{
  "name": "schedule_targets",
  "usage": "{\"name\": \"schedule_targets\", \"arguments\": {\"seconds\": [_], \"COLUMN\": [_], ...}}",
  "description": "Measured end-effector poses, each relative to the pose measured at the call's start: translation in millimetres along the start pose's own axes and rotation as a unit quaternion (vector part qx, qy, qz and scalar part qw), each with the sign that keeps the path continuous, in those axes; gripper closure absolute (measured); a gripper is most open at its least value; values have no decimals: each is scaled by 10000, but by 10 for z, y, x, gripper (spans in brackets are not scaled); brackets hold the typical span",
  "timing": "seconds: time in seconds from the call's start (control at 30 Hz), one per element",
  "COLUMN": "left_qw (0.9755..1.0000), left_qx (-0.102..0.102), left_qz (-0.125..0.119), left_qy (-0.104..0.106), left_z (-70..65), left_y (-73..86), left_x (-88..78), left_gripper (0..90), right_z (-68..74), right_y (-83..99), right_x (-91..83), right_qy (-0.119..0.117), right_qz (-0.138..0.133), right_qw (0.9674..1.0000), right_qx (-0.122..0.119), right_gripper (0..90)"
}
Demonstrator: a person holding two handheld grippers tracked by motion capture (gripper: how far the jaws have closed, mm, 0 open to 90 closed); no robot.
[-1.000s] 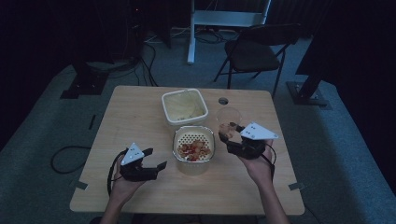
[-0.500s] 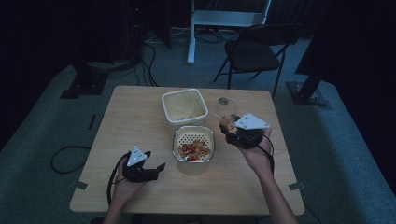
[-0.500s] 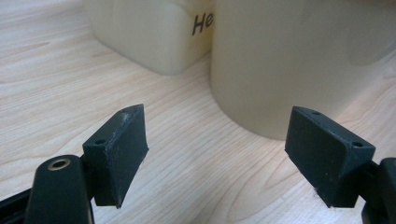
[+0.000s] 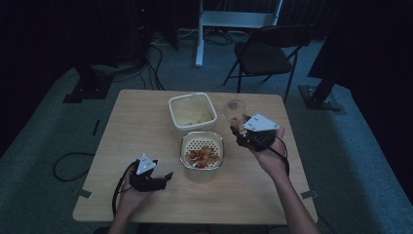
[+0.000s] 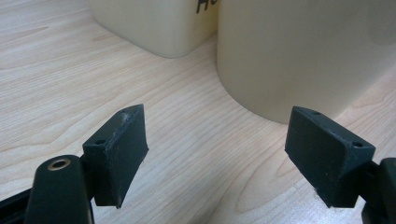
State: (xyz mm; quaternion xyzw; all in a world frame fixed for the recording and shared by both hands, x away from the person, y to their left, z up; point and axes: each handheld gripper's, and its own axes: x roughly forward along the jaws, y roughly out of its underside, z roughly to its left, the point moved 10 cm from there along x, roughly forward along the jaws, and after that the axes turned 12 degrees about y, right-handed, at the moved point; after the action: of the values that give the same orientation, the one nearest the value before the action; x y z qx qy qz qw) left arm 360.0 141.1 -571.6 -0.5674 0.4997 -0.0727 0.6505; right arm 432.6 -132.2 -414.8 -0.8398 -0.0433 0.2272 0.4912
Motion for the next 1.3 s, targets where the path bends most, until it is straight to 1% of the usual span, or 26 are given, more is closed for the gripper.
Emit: {"name": "schedule_targets", "arguments": {"seconds": [0.07, 0.1, 0.17, 0.23, 0.27, 0.33, 0.4, 0.47, 0.5, 0.57, 0.6, 0.63, 0.67, 0.7, 0.73, 0.77, 0.8, 0.83, 0.87, 0.9, 1.03, 1.1, 1.13, 1.17, 1.2, 1.3], "left_qw": [10000, 10000, 10000, 10000, 10000, 10000, 10000, 10000, 10000, 10000, 10000, 10000, 10000, 10000, 10000, 10000, 10000, 10000, 10000, 9999, 9999, 9999, 9999, 9999, 9999, 9999], "left_qx": [9, 9, 19, 14, 11, 16, 15, 23, 29, 29, 29, 33, 29, 29, 35, 32, 35, 35, 36, 33, -10, -27, -27, -20, -20, -21], "left_qz": [2, 2, 28, 31, 32, 36, 33, 50, 59, 62, 62, 66, 61, 61, 49, 52, 52, 45, 46, 51, 12, 11, 11, 16, 19, 23], "left_qy": [-12, -12, -18, -16, -13, -11, -1, 1, 3, 20, 20, 27, 38, 38, 46, 56, 60, 70, 70, 80, 135, 148, 148, 149, 148, 154], "left_z": [-2, -2, -2, 0, 0, -5, -12, -17, -19, -25, -25, -30, -34, -34, -43, -49, -51, -55, -57, -58, -75, -73, -73, -72, -72, -72], "left_y": [2, 2, 14, 17, 17, 18, 21, 25, 27, 27, 27, 29, 28, 28, 24, 25, 24, 23, 23, 24, 15, 14, 14, 15, 16, 16], "left_x": [2, 2, 6, 11, 12, 13, 17, 20, 21, 22, 22, 24, 25, 25, 25, 26, 28, 32, 33, 35, 37, 39, 39, 39, 40, 40], "left_gripper": [218, 218, 218, 218, 218, 218, 217, 218, 218, 218, 218, 218, 218, 218, 218, 218, 218, 218, 217, 218, 218, 218, 218, 218, 218, 218], "right_z": [-7, -7, 5, 53, 70, 109, 144, 183, 193, 203, 203, 209, 205, 205, 201, 202, 201, 200, 201, 204, 222, 232, 232, 238, 238, 255], "right_y": [5, 5, 17, 42, 48, 67, 81, 82, 81, 80, 80, 73, 70, 70, 66, 67, 61, 55, 45, 40, 14, 3, 3, -11, -11, -38], "right_x": [2, 2, 12, 25, 31, 50, 68, 80, 83, 86, 86, 89, 89, 89, 92, 88, 89, 87, 85, 84, 80, 83, 83, 90, 90, 101], "right_qy": [68, 68, 170, 260, 264, 335, 415, 443, 467, 516, 516, 590, 634, 634, 715, 740, 796, 850, 899, 925, 1005, 1055, 1055, 1136, 1136, 1235], "right_qz": [51, 51, 114, 242, 270, 366, 440, 476, 486, 527, 527, 539, 543, 543, 564, 587, 582, 594, 597, 603, 646, 685, 685, 711, 711, 744], "right_qw": [9999, 9999, 9988, 9951, 9937, 9886, 9818, 9765, 9752, 9692, 9692, 9638, 9617, 9617, 9552, 9527, 9483, 9434, 9370, 9336, 9139, 9015, 9015, 8880, 8880, 8681], "right_qx": [-142, -142, -453, -923, -1058, -1419, -1798, -2056, -2107, -2350, -2350, -2542, -2609, -2609, -2814, -2890, -3016, -3150, -3321, -3410, -3880, -4141, -4141, -4399, -4399, -4750], "right_gripper": [422, 422, 423, 422, 423, 423, 423, 423, 423, 423, 423, 423, 423, 423, 423, 423, 423, 423, 423, 423, 423, 424, 424, 424, 424, 424]}}
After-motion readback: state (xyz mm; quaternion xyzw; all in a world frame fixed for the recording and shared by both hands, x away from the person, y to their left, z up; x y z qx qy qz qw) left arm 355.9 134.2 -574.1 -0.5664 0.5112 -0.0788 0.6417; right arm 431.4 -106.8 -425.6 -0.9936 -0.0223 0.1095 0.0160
